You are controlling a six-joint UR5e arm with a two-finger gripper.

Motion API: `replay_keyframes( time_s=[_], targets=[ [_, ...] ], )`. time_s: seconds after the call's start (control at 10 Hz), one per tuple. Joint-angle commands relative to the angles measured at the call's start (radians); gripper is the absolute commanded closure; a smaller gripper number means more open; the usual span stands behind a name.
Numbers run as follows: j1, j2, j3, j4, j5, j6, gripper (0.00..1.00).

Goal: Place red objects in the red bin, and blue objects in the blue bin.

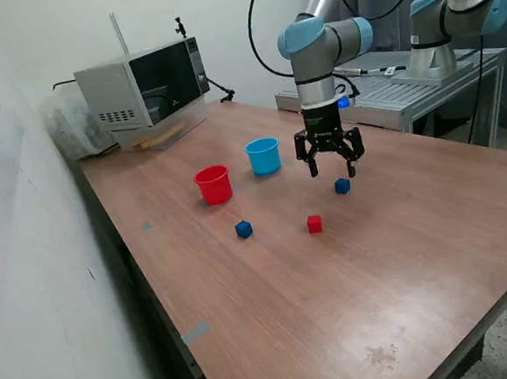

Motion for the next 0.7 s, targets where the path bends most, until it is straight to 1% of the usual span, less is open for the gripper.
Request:
replay_keyframes(
  time_s=[0.0, 0.2, 0.5, 0.6],
  targets=[
    [-0.008, 0.029, -0.011, -0.003, -0.07, 0.056, 0.0],
    [-0.014, 0.03, -0.006, -0.003, -0.074, 0.058, 0.0],
    [-0.015, 0.021, 0.033, -0.004, -0.082, 0.064, 0.0],
    [-0.012, 0.006, 0.055, -0.004, -0.082, 0.088, 0.0]
  ],
)
